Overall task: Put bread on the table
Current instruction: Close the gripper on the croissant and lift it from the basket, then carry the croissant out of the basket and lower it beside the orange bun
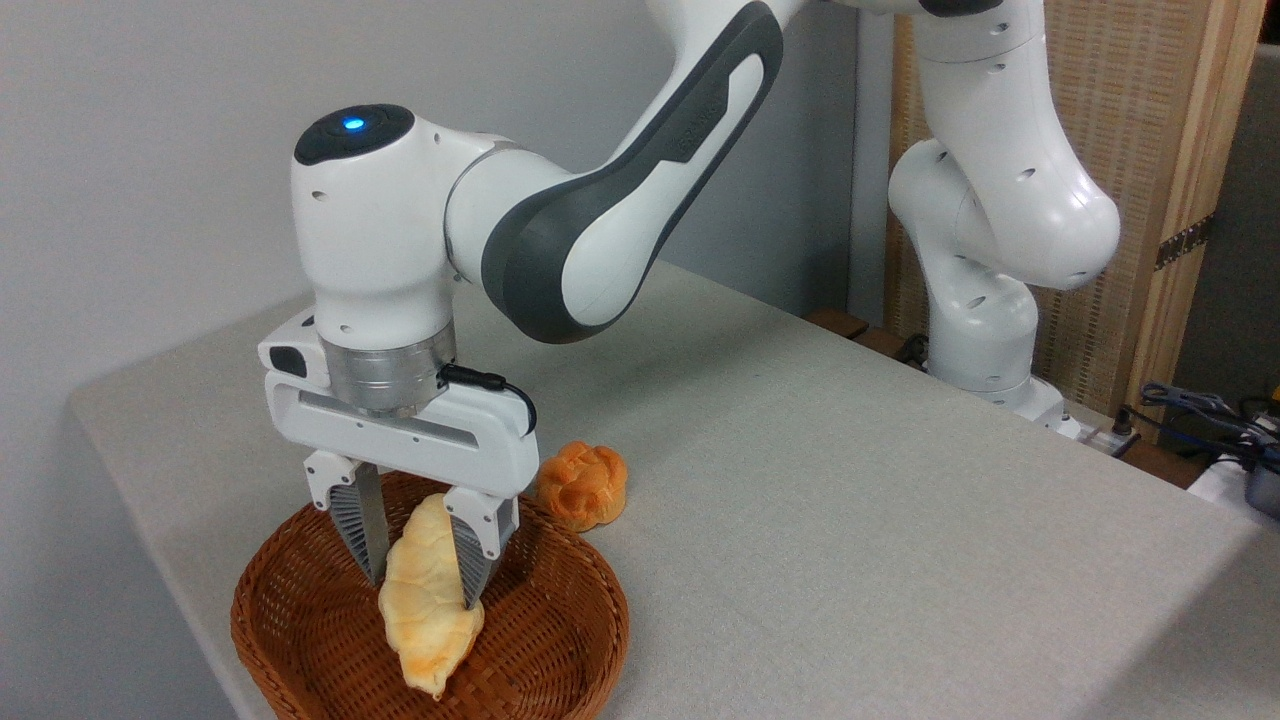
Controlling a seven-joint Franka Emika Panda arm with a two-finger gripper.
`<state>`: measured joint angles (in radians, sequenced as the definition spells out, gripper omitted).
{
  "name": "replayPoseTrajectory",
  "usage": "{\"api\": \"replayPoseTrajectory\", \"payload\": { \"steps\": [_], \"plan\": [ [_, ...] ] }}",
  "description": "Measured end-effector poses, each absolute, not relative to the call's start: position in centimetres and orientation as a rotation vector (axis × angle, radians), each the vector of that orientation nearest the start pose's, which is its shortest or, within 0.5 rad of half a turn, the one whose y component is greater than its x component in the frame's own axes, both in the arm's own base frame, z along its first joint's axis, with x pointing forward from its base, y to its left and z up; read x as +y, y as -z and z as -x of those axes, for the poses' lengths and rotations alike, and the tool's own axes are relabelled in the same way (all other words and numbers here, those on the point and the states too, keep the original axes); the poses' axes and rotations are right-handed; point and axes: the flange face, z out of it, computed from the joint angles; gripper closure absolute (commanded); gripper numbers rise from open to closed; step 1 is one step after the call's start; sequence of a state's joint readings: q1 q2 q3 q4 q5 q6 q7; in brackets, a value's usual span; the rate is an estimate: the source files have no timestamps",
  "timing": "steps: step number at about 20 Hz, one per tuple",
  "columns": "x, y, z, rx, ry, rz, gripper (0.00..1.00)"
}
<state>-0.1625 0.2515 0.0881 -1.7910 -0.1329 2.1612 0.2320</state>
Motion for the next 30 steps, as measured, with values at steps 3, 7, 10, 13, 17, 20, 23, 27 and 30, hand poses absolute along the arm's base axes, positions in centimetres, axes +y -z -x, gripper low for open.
{"api": "replayPoseTrajectory", "payload": {
  "steps": [3, 7, 10, 13, 17, 20, 23, 27, 30],
  "plan": [
    [-5.6, -42.2, -63.6, 0.390, 0.205, 3.194, 0.57],
    [-5.6, -42.2, -63.6, 0.391, 0.205, 3.194, 0.58],
    [-5.6, -42.3, -63.6, 0.391, 0.208, 3.194, 0.58],
    [-5.6, -43.0, -63.6, 0.392, 0.225, 3.193, 0.58],
    [-5.6, -44.7, -63.5, 0.393, 0.270, 3.190, 0.56],
    [-5.6, -45.8, -63.2, 0.394, 0.300, 3.188, 0.55],
    [-5.5, -47.5, -62.9, 0.395, 0.342, 3.184, 0.55],
    [-5.4, -50.7, -62.1, 0.397, 0.421, 3.177, 0.55],
    [-5.3, -52.5, -61.0, 0.447, 0.406, 3.175, 0.53]
  ]
}}
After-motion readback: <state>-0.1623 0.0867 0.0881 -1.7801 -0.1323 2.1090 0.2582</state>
